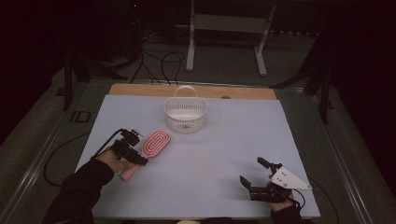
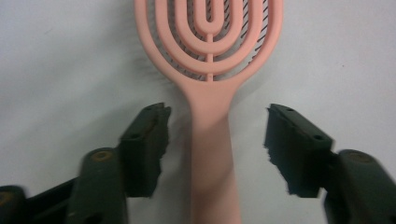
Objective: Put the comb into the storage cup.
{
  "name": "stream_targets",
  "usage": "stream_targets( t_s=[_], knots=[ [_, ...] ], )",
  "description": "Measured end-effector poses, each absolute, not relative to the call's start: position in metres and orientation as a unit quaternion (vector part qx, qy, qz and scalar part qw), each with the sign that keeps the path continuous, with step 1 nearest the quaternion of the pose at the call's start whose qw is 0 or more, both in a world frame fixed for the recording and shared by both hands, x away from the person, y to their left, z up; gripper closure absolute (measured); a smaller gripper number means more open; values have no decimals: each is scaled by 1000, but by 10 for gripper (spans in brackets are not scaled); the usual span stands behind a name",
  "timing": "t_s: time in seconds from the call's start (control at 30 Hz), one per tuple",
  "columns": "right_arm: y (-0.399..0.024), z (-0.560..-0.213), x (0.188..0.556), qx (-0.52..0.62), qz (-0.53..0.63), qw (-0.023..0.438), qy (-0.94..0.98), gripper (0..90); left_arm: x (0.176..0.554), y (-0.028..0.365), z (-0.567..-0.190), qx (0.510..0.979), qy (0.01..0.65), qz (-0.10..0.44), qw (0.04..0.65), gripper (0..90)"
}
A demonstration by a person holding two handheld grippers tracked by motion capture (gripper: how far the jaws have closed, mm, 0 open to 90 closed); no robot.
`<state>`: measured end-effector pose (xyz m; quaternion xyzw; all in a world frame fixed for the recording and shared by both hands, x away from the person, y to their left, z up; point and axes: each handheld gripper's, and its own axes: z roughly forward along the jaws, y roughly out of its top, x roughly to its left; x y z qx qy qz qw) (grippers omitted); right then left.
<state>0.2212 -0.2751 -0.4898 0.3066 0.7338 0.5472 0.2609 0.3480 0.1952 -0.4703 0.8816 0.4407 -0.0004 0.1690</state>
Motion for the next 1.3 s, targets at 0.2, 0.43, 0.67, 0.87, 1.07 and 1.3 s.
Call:
stream_targets(
  t_s=[0.2, 0.43, 0.67, 0.87, 1.07, 1.3],
  knots=[
    [-275, -490, 221, 308, 547, 261, 734, 82, 351, 194, -473, 882, 444, -3, 156, 452],
    [-275, -490, 221, 308, 548, 260, 733, 82, 353, 192, -479, 886, 441, -10, 139, 512],
    [-275, -490, 221, 307, 547, 260, 734, 82, 356, 189, -482, 888, 441, -16, 128, 560],
    [-275, -490, 221, 307, 548, 260, 733, 82, 358, 184, -485, 892, 436, -21, 115, 623],
    [-276, -490, 221, 308, 547, 260, 733, 82, 360, 183, -486, 892, 438, -21, 110, 687],
    [-275, -490, 221, 308, 548, 260, 734, 82, 359, 182, -488, 895, 433, -18, 105, 700]
  ],
)
